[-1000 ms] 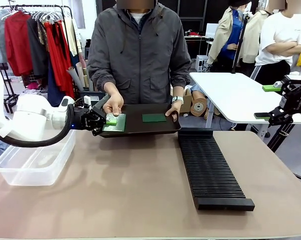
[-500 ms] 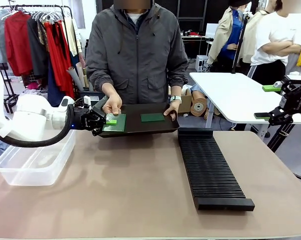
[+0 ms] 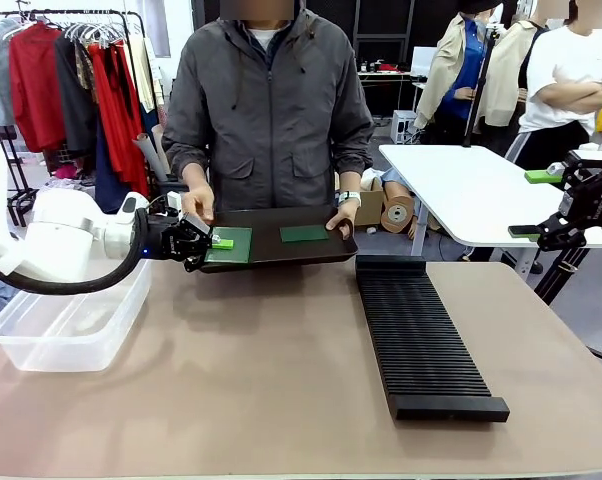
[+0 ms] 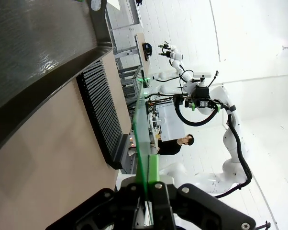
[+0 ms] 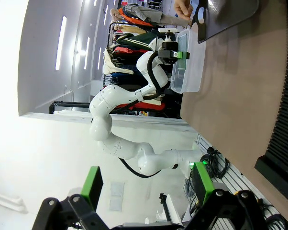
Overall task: Sort PCBs into racks and boxes based on the side picked up.
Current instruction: If the short side of the Blank PCB is picked up, insert it into the PCB Rack ; if the long side is picked up, place it in the Organizing box.
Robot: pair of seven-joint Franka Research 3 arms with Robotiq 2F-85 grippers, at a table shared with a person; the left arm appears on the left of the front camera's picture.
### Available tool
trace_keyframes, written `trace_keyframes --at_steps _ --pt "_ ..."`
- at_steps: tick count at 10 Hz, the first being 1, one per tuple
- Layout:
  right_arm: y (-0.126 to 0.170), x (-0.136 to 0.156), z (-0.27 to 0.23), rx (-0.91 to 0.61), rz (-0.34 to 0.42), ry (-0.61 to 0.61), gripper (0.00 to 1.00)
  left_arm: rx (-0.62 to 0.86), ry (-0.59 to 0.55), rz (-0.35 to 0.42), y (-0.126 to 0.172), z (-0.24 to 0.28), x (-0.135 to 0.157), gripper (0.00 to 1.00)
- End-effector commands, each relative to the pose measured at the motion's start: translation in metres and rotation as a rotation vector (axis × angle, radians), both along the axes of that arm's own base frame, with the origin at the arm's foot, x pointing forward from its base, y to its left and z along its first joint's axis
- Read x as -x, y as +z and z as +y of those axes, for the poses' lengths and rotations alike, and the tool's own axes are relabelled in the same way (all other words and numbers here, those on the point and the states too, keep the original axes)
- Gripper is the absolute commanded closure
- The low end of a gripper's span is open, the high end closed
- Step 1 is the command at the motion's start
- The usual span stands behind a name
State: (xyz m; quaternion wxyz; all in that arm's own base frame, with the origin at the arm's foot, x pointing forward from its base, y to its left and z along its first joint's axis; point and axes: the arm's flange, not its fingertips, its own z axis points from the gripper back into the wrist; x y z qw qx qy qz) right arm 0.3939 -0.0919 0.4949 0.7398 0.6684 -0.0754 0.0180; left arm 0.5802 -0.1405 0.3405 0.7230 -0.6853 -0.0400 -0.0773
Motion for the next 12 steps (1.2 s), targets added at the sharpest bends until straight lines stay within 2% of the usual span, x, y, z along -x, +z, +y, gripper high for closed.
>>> trace_keyframes --at_steps 1,8,12 --pt "0.001 0.002 -0.001 0.000 -0.003 0.005 0.00 0.012 0.009 0.003 0.001 0.000 0.001 1.00" --pt "0.001 0.002 -0.001 0.000 -0.003 0.005 0.00 0.000 0.000 0.000 0.000 0.000 0.000 1.00" --pt "0.001 0.002 -0.001 0.000 -0.003 0.005 0.00 -0.057 -0.034 0.064 0.028 0.026 0.016 1.00"
